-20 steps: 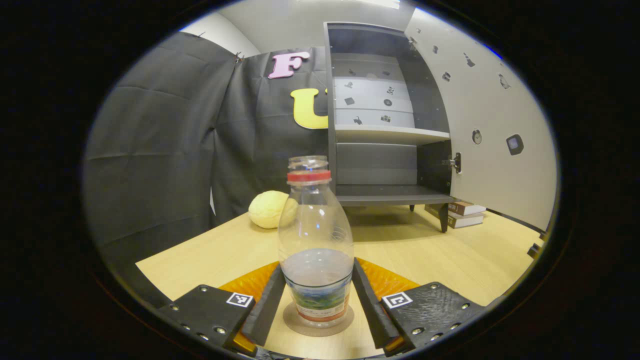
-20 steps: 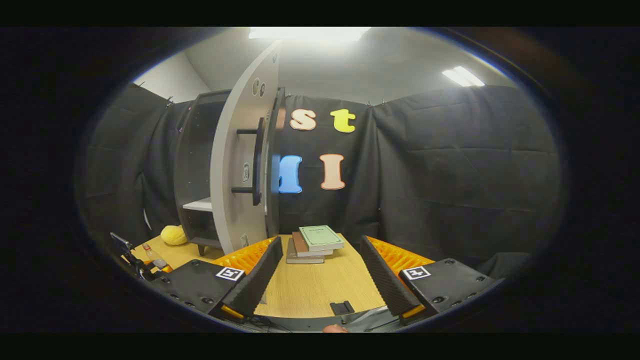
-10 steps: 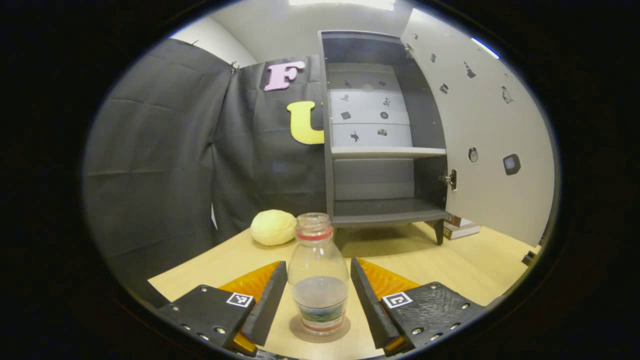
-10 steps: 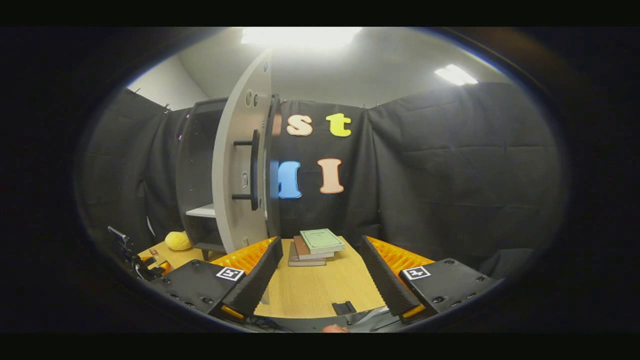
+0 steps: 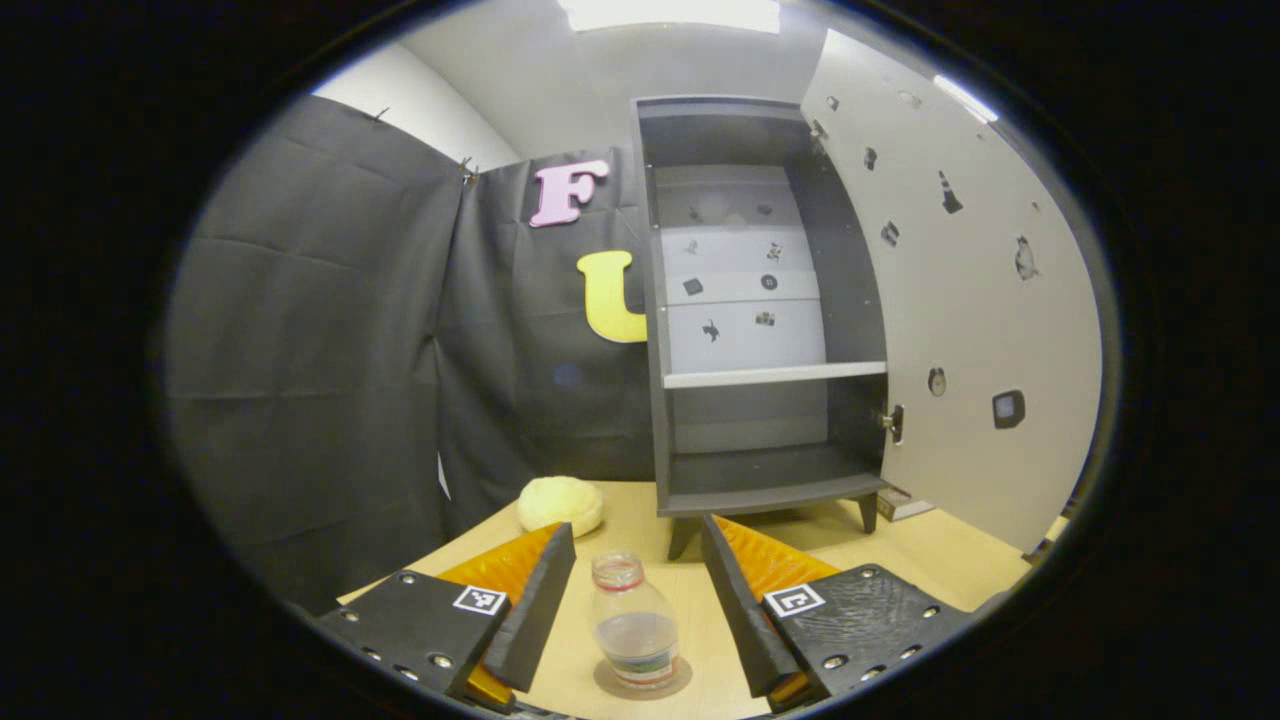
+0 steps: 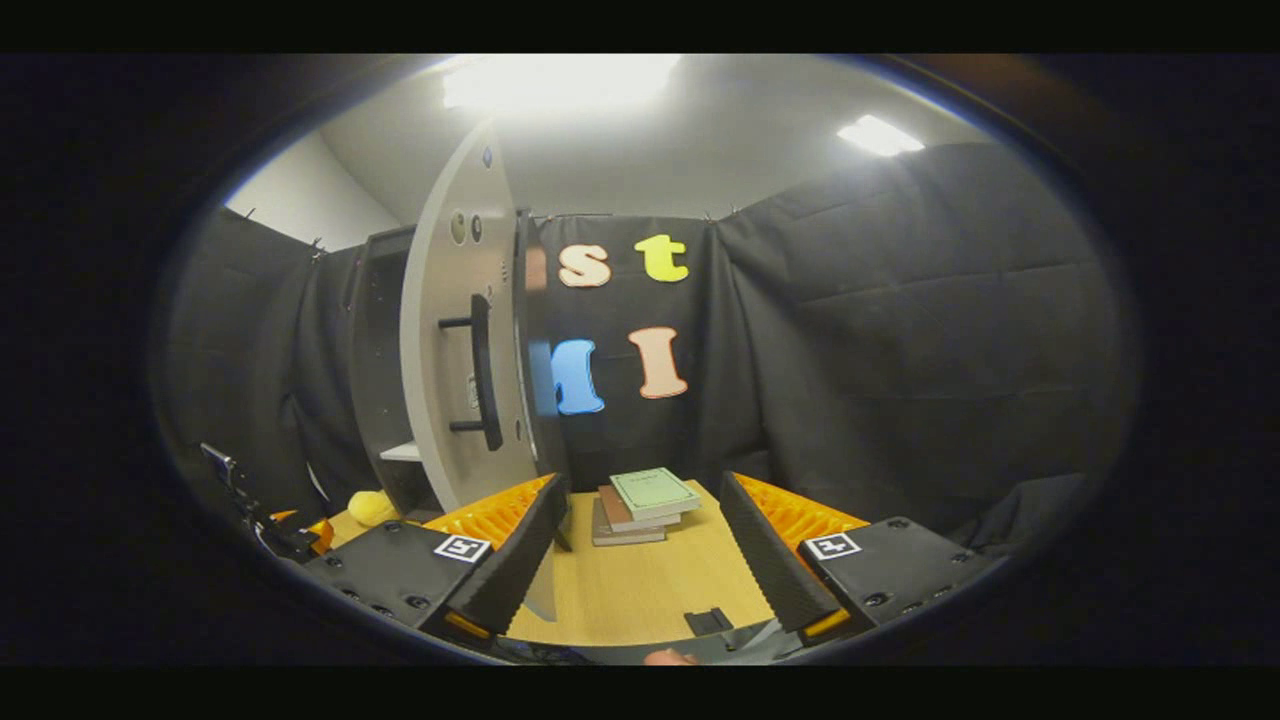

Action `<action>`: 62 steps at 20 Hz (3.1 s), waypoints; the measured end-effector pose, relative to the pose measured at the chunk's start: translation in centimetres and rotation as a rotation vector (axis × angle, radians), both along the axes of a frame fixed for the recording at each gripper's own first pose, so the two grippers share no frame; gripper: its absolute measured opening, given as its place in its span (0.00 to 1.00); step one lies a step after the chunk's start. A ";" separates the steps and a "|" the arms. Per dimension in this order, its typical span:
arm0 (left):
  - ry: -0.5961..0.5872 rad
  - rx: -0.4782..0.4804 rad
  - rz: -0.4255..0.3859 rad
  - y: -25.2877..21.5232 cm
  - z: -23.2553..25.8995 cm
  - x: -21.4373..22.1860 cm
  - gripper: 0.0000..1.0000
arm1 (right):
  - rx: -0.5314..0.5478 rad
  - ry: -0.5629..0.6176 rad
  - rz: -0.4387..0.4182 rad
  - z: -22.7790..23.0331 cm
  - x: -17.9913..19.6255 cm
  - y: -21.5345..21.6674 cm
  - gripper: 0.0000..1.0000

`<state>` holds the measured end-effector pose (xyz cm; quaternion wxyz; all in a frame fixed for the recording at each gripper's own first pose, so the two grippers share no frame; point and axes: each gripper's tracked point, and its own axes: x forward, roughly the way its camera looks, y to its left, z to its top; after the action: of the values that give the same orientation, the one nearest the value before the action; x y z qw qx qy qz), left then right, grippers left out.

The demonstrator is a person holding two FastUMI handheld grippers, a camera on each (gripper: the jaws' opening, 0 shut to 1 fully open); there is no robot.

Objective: Open the cabinet door with the right hand, grasp the bottle in the cabinet with the left hand and place it on the coaster, then close the cabinet door with the right hand.

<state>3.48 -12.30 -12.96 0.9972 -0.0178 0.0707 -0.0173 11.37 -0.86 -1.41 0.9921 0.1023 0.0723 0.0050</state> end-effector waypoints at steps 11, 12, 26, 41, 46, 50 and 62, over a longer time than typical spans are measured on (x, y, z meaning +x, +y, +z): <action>-0.035 -0.045 0.009 1.6 8.5 -7.4 0.75 | -0.021 -0.001 0.042 3.3 5.5 2.4 0.93; -0.037 -0.040 0.009 2.1 8.7 -7.8 0.75 | -0.031 -0.006 0.045 3.7 6.0 3.0 0.98; -0.045 -0.046 -0.009 6.5 8.5 -6.9 0.78 | -0.153 -0.031 0.045 5.4 4.8 8.4 0.96; -0.052 -0.040 -0.029 12.0 8.7 -4.9 0.75 | -0.086 -0.046 0.132 6.0 4.7 19.4 0.96; -0.072 -0.001 0.006 15.3 9.1 -4.6 0.75 | -0.051 -0.058 0.178 6.4 6.2 24.3 0.96; -0.059 0.006 0.036 17.7 8.6 -4.6 0.81 | -0.023 -0.060 0.276 6.6 7.6 30.3 0.93; -0.072 -0.015 0.015 16.9 11.1 -5.2 0.75 | -0.039 -0.136 0.310 7.2 7.4 32.3 0.98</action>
<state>-1.77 4.63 -1.86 0.9990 -0.0251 0.0344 -0.0112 18.76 31.47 5.75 0.9838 0.0702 0.0199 0.1636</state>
